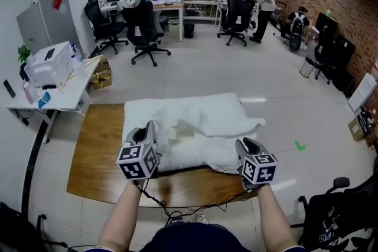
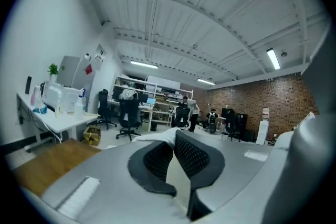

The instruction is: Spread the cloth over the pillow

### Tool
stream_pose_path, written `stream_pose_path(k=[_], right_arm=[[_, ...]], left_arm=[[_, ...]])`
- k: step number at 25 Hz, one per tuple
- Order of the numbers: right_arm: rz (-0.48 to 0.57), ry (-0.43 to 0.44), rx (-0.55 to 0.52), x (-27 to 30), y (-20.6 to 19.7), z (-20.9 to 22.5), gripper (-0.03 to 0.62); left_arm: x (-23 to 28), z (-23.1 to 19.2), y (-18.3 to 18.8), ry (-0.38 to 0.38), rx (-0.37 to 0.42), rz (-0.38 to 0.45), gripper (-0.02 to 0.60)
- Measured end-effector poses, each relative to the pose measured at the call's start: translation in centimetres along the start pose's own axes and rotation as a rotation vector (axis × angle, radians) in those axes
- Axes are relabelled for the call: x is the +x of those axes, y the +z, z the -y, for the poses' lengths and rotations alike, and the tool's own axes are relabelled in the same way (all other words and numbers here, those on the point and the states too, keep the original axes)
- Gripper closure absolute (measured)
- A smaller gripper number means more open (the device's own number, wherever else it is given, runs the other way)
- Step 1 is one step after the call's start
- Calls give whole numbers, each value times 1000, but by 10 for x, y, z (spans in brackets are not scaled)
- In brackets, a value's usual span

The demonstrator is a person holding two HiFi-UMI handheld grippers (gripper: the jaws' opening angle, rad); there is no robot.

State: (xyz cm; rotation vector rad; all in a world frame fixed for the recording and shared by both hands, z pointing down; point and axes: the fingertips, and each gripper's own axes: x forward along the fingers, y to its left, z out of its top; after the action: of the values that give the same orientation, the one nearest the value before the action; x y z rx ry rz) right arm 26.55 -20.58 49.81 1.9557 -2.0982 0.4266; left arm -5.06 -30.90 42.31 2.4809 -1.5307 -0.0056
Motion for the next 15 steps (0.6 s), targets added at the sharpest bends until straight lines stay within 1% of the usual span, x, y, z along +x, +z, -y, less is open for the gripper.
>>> stream_pose_path(k=[3,6,11,15], right_arm=[[-6,21,-2,8,-4,-12,465],[-23,32,1,10,-14,-19,465],[-61,25,15,8,-37,-20,465],[-100,5,40,5,-65,-22,464]], left_arm=[[-6,-25,22,29,24,20,571],[-12,-53,35,78,28,29,571],[-21,-94,52,144,18,41,571],[-25,-115,65,167,27,48,571]])
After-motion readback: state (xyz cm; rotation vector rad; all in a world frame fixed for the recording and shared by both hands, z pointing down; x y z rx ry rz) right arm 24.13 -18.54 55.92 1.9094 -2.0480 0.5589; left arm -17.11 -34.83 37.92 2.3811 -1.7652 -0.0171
